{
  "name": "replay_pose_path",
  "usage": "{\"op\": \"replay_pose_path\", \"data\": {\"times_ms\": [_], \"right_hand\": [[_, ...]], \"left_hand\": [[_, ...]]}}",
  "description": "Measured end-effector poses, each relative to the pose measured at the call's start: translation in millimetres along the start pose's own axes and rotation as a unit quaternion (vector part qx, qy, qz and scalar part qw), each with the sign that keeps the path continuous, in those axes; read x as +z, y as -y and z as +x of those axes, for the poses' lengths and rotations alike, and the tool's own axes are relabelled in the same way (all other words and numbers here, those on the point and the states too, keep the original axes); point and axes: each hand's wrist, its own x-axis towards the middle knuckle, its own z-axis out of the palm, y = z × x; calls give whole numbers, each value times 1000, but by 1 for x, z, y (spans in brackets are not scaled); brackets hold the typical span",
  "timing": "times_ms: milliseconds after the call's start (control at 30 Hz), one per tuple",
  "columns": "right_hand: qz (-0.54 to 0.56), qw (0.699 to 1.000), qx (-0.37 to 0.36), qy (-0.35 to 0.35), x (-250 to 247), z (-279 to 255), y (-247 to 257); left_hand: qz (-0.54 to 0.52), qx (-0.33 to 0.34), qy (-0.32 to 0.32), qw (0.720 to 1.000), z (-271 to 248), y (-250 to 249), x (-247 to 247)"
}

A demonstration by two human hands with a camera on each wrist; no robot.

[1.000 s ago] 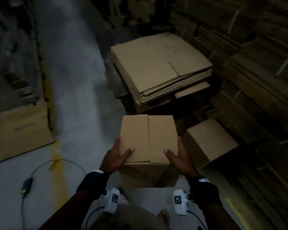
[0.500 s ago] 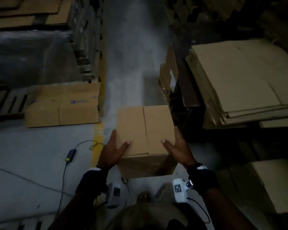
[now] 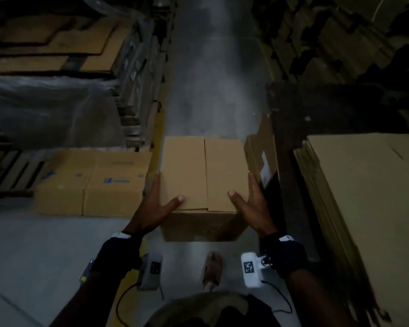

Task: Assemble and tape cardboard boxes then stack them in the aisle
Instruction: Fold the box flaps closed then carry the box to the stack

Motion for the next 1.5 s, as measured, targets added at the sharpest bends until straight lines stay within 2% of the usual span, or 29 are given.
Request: {"op": "replay_pose_path", "data": {"times_ms": [133, 400, 567, 767, 833, 933, 1100, 1300, 1433, 1500], "right_hand": [[6, 1000, -12, -11, -12, 84, 36], [-4, 995, -57, -84, -42, 229, 99], [33, 985, -43, -165, -62, 321, 131], [83, 955, -30, -284, -107, 406, 160], [82, 944, -18, -320, -123, 422, 157], [58, 912, 5, -407, -155, 444, 144], [38, 870, 37, -491, -200, 475, 119], [53, 826, 48, -559, -235, 499, 115], [39, 793, 68, -604, -250, 508, 113], [27, 787, 82, -610, -255, 513, 110]], "left_hand": [[9, 13, -18, 1000, 78, -44, -14], [-13, 84, -10, 996, 246, -125, -26], [8, 138, 43, 989, 375, -189, -22], [17, 204, 158, 966, 513, -276, 8], [24, 212, 198, 957, 544, -303, 27], [42, 237, 251, 938, 589, -343, 66], [46, 280, 323, 903, 649, -393, 136], [59, 300, 407, 861, 704, -442, 205], [71, 306, 448, 837, 721, -474, 242], [81, 304, 470, 825, 728, -486, 261]]}}
